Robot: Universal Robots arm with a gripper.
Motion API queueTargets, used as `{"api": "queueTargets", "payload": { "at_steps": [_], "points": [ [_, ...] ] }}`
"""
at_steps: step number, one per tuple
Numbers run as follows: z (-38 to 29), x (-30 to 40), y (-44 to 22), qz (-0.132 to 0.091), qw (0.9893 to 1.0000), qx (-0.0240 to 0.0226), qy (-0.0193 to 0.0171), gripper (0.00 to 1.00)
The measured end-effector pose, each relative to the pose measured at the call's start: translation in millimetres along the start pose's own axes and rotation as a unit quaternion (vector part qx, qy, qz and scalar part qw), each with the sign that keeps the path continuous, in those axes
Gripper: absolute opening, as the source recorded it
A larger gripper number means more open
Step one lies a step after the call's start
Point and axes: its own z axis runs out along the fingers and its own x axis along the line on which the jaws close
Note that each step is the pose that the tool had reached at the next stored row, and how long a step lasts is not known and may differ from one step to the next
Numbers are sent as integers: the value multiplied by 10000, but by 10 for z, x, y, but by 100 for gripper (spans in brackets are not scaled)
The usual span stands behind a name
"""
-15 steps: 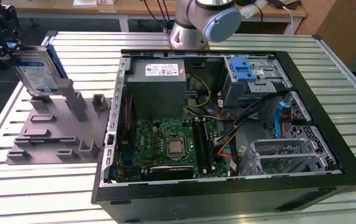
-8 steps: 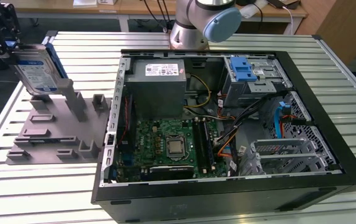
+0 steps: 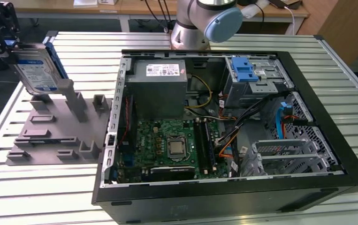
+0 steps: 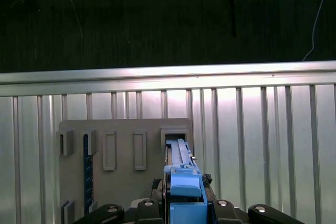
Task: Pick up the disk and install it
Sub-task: 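Pick up the disk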
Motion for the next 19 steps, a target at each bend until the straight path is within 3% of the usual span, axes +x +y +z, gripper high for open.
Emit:
{"api": "queueTargets", "payload": {
  "at_steps": [19],
  "points": [
    [3, 0, 0, 0, 10000, -1, -15, 36]
  ]
}}
